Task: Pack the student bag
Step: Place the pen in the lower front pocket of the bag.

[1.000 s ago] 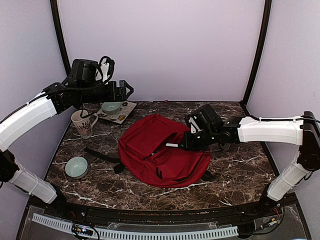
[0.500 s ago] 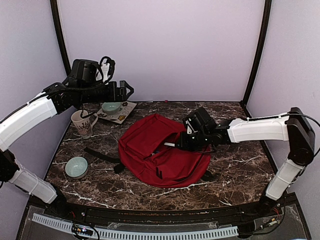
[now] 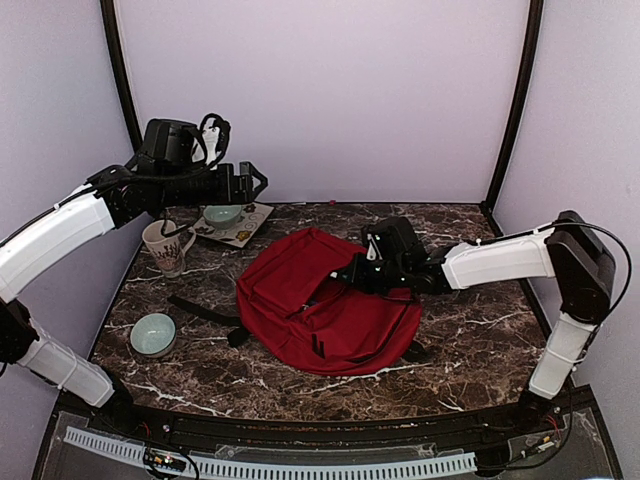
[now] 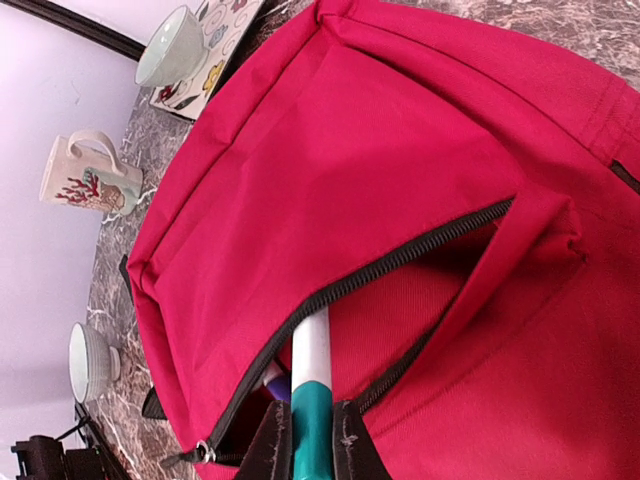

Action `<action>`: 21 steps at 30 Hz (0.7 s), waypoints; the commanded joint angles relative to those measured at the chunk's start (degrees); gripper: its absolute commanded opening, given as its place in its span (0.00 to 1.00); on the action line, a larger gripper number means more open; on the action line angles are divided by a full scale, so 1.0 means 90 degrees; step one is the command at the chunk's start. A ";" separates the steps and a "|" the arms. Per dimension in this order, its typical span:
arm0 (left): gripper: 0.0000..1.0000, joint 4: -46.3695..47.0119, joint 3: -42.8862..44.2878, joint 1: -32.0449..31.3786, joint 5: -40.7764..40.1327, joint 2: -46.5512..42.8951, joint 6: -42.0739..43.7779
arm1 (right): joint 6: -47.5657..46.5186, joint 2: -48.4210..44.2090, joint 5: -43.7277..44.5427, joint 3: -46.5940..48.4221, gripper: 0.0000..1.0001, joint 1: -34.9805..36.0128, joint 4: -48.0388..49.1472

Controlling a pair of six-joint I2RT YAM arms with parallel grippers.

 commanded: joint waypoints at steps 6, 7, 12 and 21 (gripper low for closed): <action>0.95 0.0029 -0.0094 0.0056 0.0027 0.0126 -0.0080 | -0.0073 0.0913 -0.0538 0.0486 0.00 -0.0077 0.1592; 0.95 0.0048 -0.0091 0.0056 0.0043 0.0150 -0.0088 | -0.0183 0.1008 -0.0598 0.0588 0.00 -0.0083 0.1559; 0.95 0.0143 -0.0065 0.0056 0.0065 0.0282 -0.0127 | -0.0360 0.1263 -0.0743 0.0669 0.00 -0.0091 0.1842; 0.94 0.0218 0.0335 0.0056 0.0238 0.0835 -0.0119 | -0.0592 0.1825 -0.1180 0.1025 0.00 -0.0084 0.2018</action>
